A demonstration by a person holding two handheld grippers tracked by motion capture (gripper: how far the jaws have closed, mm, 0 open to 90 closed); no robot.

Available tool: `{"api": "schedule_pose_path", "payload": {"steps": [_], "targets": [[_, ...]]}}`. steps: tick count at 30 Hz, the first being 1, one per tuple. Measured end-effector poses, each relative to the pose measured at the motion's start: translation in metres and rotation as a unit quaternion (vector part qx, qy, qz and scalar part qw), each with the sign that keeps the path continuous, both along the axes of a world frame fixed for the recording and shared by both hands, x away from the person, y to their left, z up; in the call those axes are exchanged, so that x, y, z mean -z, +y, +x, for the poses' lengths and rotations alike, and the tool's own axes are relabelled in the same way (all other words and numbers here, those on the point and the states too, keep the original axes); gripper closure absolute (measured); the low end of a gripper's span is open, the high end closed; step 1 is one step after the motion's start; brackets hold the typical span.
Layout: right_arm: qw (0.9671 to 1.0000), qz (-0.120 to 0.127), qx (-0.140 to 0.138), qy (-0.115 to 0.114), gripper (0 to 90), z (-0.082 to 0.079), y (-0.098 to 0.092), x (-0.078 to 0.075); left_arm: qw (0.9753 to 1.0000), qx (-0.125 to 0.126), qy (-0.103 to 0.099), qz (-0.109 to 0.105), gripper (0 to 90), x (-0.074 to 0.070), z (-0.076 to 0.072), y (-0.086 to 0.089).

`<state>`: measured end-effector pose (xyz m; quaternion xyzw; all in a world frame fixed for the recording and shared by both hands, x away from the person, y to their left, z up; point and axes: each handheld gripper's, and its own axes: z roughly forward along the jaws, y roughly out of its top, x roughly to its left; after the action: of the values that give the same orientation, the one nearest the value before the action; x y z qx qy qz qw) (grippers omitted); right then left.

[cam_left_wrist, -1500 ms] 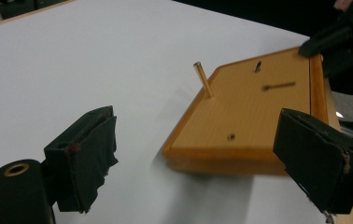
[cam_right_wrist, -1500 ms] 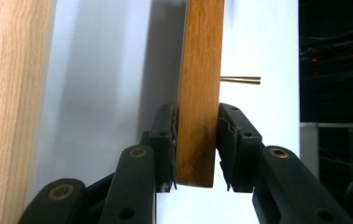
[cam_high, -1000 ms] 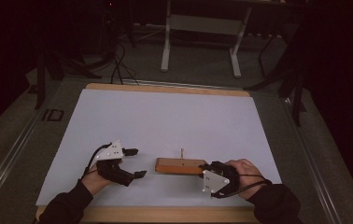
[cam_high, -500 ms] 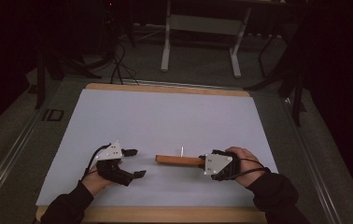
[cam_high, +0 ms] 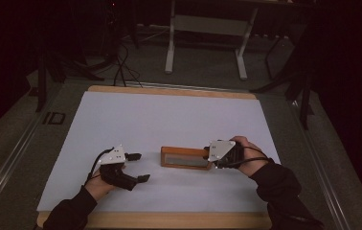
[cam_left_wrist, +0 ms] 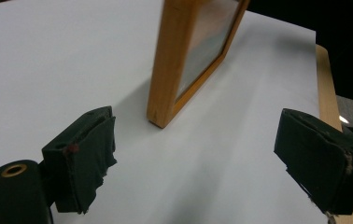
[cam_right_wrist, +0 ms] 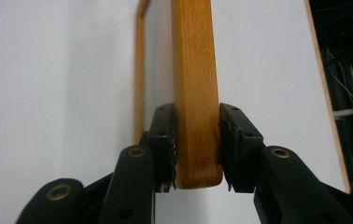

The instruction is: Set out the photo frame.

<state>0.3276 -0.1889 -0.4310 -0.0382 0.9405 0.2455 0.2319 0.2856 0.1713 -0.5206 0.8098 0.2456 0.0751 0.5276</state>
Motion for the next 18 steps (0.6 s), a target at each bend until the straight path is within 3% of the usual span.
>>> {"api": "schedule_pose_path", "payload": {"steps": [7,14,18], "targets": [[0.9991,0.024,0.023,0.025,63.9,0.019,-0.001,0.001,1.0000,0.000,0.003,-0.003,13.0,0.003,0.001,0.000],[0.9972,0.029,0.065,0.024,53.7,0.030,0.000,0.007,1.0000,0.003,0.006,-0.005,12.9,0.004,0.001,-0.001],[0.9960,0.031,0.083,0.008,44.3,0.030,0.000,0.011,1.0000,0.004,0.006,-0.005,12.9,0.005,0.001,0.000]]}}
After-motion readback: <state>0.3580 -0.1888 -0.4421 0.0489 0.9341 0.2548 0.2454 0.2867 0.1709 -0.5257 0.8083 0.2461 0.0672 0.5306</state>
